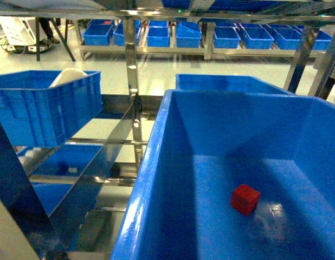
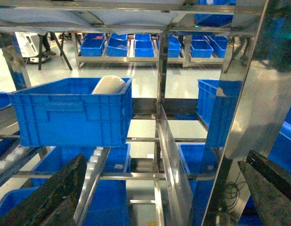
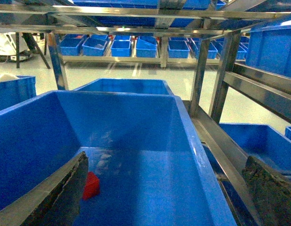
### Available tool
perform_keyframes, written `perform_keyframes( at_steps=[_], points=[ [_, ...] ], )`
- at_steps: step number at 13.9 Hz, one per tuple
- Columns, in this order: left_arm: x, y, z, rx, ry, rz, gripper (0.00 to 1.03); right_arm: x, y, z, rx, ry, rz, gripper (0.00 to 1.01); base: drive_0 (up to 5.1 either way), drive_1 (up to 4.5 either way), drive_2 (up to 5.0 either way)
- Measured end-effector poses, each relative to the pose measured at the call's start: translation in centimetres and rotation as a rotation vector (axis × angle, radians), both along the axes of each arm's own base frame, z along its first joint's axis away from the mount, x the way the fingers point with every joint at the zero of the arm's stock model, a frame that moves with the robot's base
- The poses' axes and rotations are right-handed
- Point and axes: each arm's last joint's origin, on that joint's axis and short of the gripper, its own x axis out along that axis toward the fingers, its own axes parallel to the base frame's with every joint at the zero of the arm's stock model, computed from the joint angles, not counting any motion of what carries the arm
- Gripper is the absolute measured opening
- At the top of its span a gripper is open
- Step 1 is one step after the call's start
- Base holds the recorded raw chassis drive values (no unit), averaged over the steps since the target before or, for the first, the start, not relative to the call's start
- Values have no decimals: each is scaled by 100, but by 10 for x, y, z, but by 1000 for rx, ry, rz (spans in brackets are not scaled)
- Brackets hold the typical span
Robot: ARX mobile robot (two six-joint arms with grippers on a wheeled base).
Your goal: Place magnetic block on left shelf second layer
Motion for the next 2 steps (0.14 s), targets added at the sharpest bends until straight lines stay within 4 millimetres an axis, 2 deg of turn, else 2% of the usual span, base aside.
perform_keyframes(
  at_steps=[2],
  points=[
    [0,0,0,0,0,0,98,0,0,0,0,0,0,98,0,0,0]
  ],
)
